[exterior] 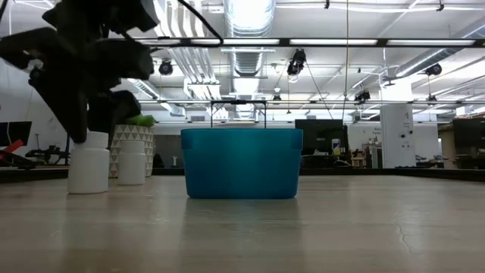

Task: Pick and place pill bottles into a basket
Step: Put the white medicine bottle into the blue bin

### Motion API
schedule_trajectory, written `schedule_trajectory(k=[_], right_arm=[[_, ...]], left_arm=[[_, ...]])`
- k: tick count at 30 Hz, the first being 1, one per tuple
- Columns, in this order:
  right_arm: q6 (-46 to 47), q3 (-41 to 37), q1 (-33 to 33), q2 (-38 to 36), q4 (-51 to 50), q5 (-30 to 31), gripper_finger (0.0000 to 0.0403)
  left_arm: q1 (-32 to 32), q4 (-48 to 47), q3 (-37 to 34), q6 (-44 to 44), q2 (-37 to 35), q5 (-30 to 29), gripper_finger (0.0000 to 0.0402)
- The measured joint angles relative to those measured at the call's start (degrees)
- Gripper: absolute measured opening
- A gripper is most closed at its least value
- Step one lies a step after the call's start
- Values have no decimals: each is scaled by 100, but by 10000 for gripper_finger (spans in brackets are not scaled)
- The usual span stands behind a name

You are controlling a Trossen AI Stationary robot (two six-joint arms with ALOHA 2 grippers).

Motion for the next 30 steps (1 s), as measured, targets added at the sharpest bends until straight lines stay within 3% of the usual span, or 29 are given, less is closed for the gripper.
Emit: schedule_trajectory(k=[8,14,21,30], right_arm=[[109,-32,2,0,-4,-4,210],[109,-42,2,0,-5,-4,210],[107,-42,2,0,-7,-4,210],[109,-42,2,0,-3,-4,210]], left_arm=[[0,33,-4,-3,369,139,202],[0,178,0,-8,344,156,199],[0,159,11,-289,338,174,161],[0,102,325,-440,197,178,161]])
